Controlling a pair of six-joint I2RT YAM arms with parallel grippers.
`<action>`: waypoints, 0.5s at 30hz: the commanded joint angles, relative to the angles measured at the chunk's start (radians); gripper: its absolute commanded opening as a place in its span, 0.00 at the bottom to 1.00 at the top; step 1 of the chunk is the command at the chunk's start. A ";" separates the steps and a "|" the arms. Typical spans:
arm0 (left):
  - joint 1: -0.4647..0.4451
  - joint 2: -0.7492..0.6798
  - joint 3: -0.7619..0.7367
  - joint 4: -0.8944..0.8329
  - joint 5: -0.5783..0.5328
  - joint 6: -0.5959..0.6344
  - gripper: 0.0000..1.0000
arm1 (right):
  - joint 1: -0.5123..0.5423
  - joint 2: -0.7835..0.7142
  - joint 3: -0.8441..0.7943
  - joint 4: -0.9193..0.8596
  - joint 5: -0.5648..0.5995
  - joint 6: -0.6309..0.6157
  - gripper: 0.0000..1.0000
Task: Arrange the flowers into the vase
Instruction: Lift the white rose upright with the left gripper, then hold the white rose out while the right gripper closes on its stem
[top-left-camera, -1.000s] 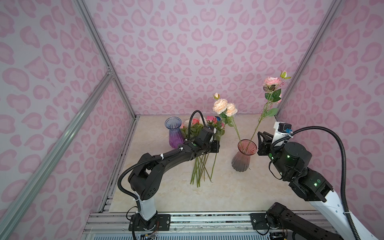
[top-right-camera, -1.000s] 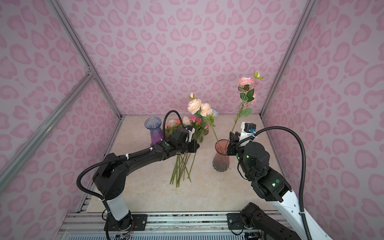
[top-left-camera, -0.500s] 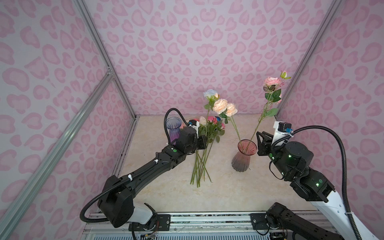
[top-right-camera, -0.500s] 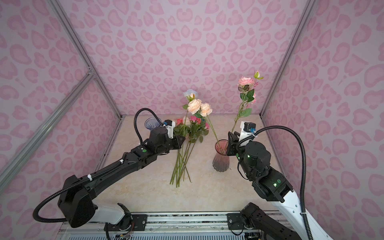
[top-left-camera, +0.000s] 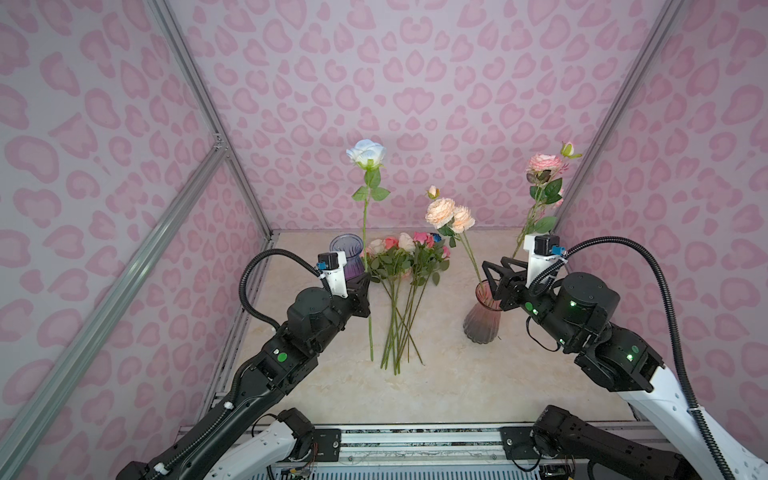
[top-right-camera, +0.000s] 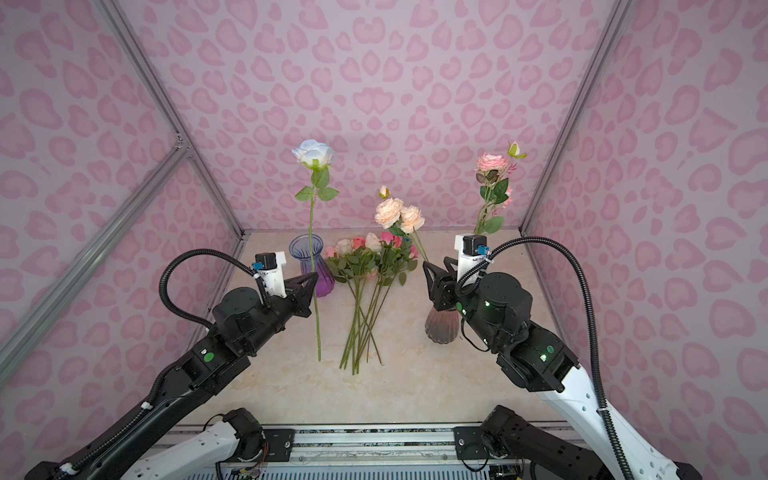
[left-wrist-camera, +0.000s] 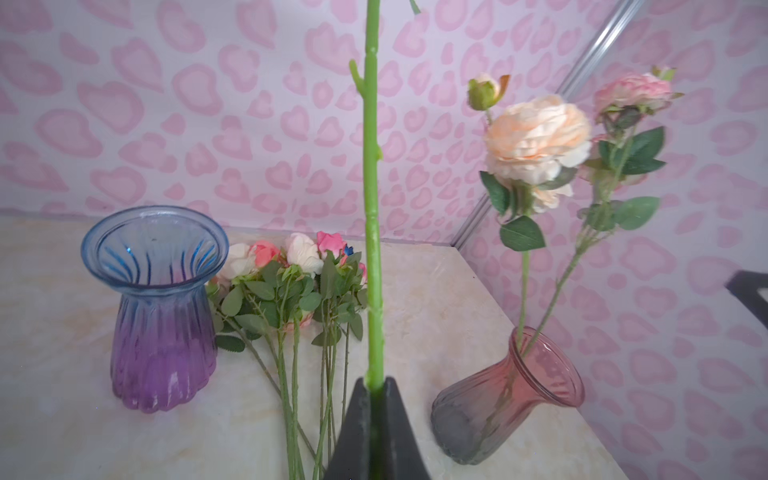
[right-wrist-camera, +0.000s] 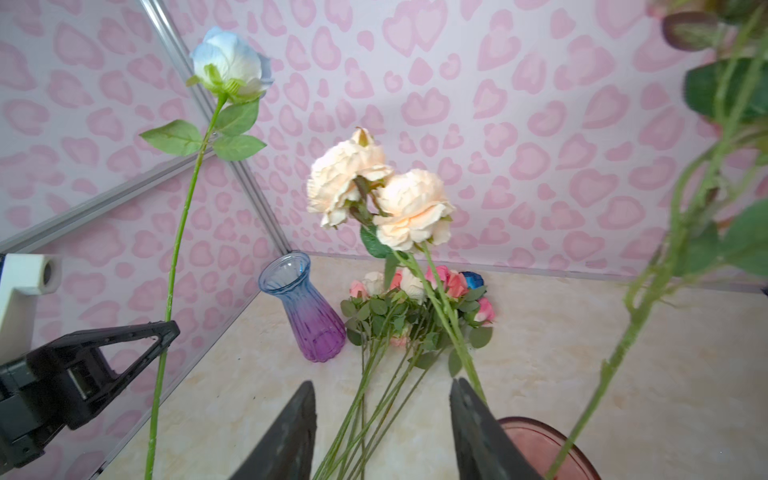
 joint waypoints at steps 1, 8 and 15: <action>-0.025 -0.045 -0.005 0.082 0.107 0.151 0.03 | 0.053 0.053 0.037 0.096 -0.117 -0.046 0.62; -0.136 -0.088 -0.009 0.129 0.154 0.231 0.03 | 0.173 0.240 0.196 0.182 -0.198 -0.032 0.66; -0.170 -0.093 -0.010 0.177 0.186 0.220 0.03 | 0.197 0.369 0.245 0.291 -0.283 0.089 0.59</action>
